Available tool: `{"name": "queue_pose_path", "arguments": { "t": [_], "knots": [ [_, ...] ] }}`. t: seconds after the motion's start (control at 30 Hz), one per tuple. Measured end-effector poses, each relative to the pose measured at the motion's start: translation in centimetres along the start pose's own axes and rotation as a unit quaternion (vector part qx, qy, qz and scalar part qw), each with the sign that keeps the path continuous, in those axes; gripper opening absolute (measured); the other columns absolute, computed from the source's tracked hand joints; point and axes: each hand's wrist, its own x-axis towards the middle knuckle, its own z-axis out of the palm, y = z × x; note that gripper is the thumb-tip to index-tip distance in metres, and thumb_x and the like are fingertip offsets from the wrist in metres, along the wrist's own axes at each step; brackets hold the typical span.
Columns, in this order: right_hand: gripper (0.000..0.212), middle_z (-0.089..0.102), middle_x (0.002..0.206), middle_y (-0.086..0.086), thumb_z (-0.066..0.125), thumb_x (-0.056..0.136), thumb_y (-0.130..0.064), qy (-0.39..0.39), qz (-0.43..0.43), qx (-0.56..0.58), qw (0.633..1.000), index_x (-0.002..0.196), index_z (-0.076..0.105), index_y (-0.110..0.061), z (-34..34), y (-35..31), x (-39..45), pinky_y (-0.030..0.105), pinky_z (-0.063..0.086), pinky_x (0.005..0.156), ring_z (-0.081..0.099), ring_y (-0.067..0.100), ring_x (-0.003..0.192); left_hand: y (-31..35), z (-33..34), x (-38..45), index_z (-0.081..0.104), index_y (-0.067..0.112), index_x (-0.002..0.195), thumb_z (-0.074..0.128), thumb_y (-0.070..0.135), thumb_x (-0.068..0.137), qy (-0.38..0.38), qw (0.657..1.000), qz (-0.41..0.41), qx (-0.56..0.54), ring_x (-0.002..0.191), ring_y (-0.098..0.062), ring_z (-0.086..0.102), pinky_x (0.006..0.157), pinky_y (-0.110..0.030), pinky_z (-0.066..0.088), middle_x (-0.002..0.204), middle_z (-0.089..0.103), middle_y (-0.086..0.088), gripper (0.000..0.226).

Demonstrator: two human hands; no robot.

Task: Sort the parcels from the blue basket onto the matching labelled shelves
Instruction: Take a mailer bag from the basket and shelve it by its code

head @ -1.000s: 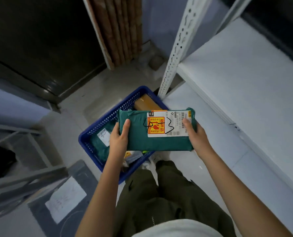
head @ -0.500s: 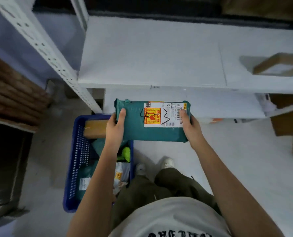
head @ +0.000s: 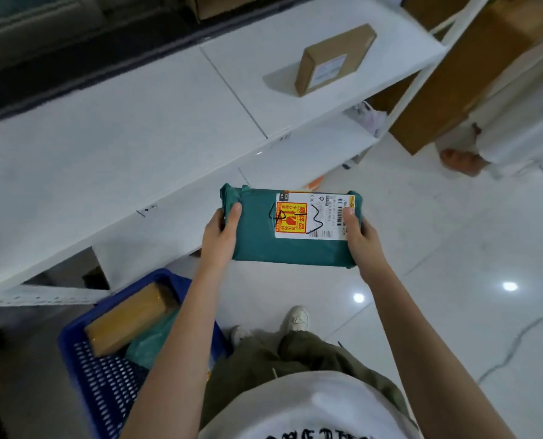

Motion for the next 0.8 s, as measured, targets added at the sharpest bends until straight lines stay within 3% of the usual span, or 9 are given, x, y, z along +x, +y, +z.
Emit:
{"name": "queue_pose_path", "arguments": {
  "t": [0.1, 0.23, 0.43, 0.6, 0.8],
  "knots": [
    [0.023, 0.067, 0.094, -0.009, 0.041, 0.096, -0.048, 0.010, 0.001, 0.012, 1.000, 0.098, 0.058, -0.034, -3.0, 0.2, 1.3, 0.025, 0.050, 0.065, 0.064, 0.009, 0.084, 1.0, 3.2, 0.6, 0.056, 0.020, 0.109, 0.042, 0.052, 0.094, -0.019, 1.000, 0.000, 0.021, 0.093, -0.010, 0.061, 0.080, -0.028, 0.050, 0.101, 0.063, 0.006, 0.037],
    [0.020, 0.066, 0.092, -0.011, 0.040, 0.096, -0.048, 0.004, -0.007, 0.013, 1.000, 0.098, 0.056, -0.035, -6.2, 0.1, 3.2, 0.024, 0.050, 0.065, 0.063, 0.007, 0.083, 1.9, 6.8, 1.1, 0.055, 0.023, 0.107, 0.042, 0.053, 0.094, -0.020, 1.000, -0.002, 0.021, 0.094, -0.012, 0.061, 0.083, -0.033, 0.052, 0.099, 0.062, 0.008, 0.035],
    [0.022, 0.068, 0.098, -0.006, 0.042, 0.095, -0.048, -0.037, -0.027, -0.006, 0.999, 0.100, 0.057, -0.033, -8.2, -0.7, 6.5, 0.031, 0.054, 0.077, 0.065, 0.014, 0.090, 2.8, 8.8, 0.9, 0.053, 0.021, 0.109, 0.041, 0.049, 0.096, 0.009, 1.000, -0.014, 0.008, 0.086, -0.003, 0.058, 0.070, -0.021, 0.048, 0.094, 0.059, 0.014, 0.033],
    [0.027, 0.066, 0.095, -0.006, 0.043, 0.096, -0.045, -0.068, -0.028, 0.007, 0.997, 0.106, 0.057, -0.024, -6.9, -2.3, 9.0, 0.021, 0.051, 0.067, 0.062, 0.008, 0.083, 3.9, 8.2, 2.6, 0.054, 0.021, 0.106, 0.043, 0.048, 0.095, 0.034, 0.999, -0.021, 0.005, 0.085, -0.003, 0.059, 0.070, -0.024, 0.051, 0.094, 0.060, 0.011, 0.031],
    [0.022, 0.068, 0.099, -0.004, 0.046, 0.094, -0.047, -0.092, -0.052, -0.010, 0.994, 0.101, 0.058, -0.029, -4.9, -6.7, 13.9, 0.028, 0.054, 0.073, 0.065, 0.013, 0.087, 6.2, 7.9, 7.0, 0.054, 0.026, 0.109, 0.044, 0.045, 0.096, 0.056, 0.997, -0.023, -0.048, 0.084, 0.003, 0.059, 0.066, -0.016, 0.047, 0.094, 0.062, 0.015, 0.025]
  ]
}}
